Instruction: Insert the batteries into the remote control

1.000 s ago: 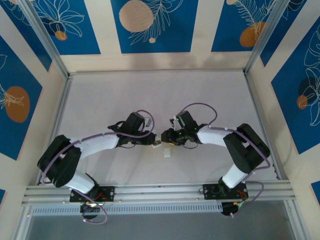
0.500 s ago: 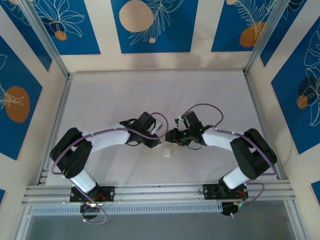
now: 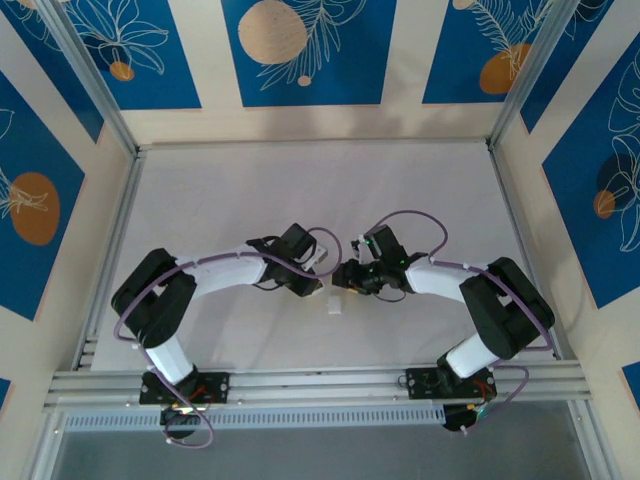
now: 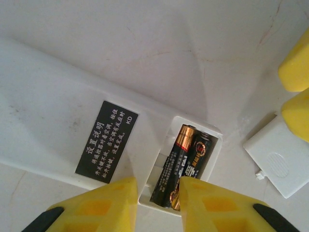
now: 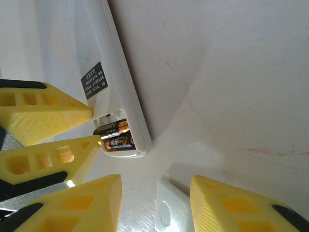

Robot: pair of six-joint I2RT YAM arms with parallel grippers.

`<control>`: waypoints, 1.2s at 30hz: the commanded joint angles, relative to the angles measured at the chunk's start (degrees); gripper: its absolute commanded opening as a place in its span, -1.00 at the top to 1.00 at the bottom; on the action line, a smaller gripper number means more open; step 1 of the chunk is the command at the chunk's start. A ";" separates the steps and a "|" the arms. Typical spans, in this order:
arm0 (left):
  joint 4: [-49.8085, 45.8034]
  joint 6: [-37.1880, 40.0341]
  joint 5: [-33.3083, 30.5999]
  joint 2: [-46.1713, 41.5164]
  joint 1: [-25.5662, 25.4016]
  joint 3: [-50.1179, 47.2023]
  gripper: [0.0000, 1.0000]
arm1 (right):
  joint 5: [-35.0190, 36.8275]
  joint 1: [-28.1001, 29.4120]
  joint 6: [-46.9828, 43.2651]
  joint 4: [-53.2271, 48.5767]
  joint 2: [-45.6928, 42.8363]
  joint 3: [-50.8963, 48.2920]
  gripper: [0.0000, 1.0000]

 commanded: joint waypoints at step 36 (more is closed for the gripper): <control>-3.83 2.35 -2.72 0.43 -3.09 1.66 0.78 | -2.18 -0.25 1.60 3.05 0.23 -1.82 0.14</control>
